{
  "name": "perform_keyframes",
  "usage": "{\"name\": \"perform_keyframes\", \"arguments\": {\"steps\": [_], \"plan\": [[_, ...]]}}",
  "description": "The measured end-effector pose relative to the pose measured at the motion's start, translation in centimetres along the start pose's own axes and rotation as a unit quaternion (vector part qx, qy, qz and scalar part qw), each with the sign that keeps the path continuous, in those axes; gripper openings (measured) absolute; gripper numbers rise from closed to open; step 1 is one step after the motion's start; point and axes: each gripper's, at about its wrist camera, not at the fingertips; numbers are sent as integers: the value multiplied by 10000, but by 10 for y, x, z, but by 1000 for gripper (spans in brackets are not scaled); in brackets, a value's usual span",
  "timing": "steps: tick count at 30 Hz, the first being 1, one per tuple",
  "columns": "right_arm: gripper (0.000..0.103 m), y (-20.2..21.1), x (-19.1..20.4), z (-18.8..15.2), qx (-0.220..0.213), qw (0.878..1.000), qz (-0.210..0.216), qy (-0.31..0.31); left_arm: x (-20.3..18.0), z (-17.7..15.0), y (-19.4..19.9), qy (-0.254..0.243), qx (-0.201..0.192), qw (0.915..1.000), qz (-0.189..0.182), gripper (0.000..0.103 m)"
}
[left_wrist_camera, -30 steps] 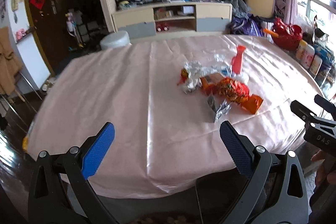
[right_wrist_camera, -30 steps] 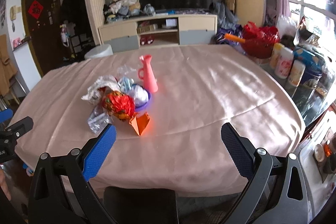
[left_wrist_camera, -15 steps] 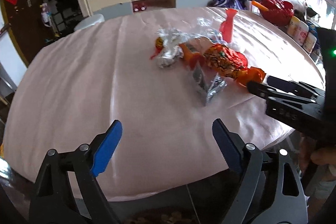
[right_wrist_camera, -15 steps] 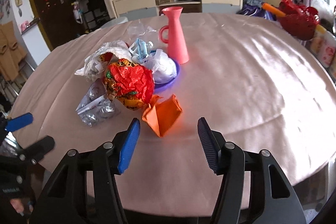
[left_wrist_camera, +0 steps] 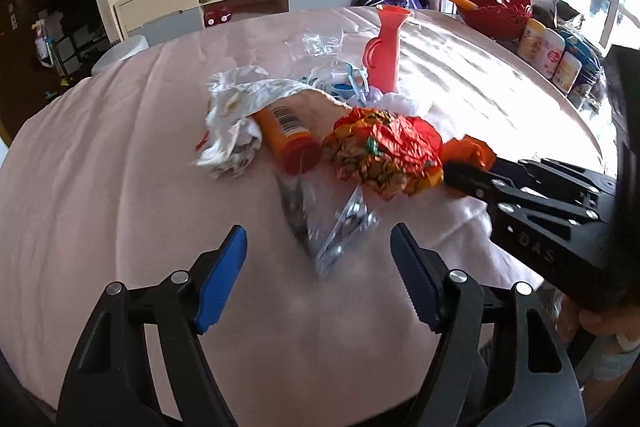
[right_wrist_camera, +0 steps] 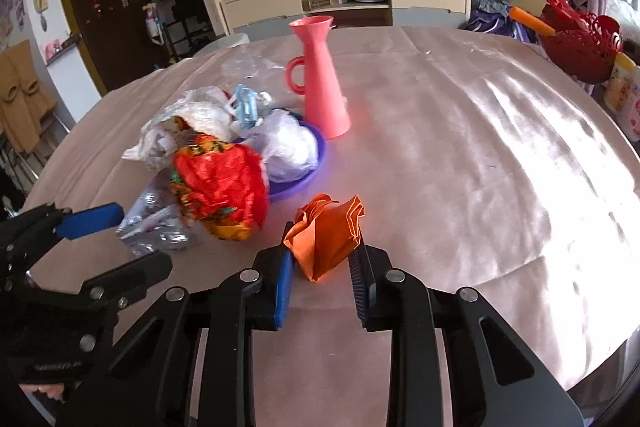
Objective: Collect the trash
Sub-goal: 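Carry the orange paper and clear wrapper down over the black bin with both tools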
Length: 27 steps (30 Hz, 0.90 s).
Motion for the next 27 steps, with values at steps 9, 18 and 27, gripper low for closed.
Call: {"name": "perform_keyframes", "arguments": {"steps": [9, 18, 27], "plan": [[17, 12, -7, -6, -50, 9998, -88, 141, -5, 7, -15, 2, 101, 9999, -103, 49], [17, 46, 2, -21, -232, 9996, -7, 137, -9, -20, 25, -75, 128, 9999, -86, 46], [17, 100, 24, -46, -410, 9985, 201, 295, -27, -58, 120, 54, -297, 9995, -54, 46]]}}
Point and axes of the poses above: each gripper's, at about its wrist camera, not at the fingertips, and y roughly against the way its jaws point, x to its left, z to its top, and after that the axes turned 8 degrees about y, right-handed
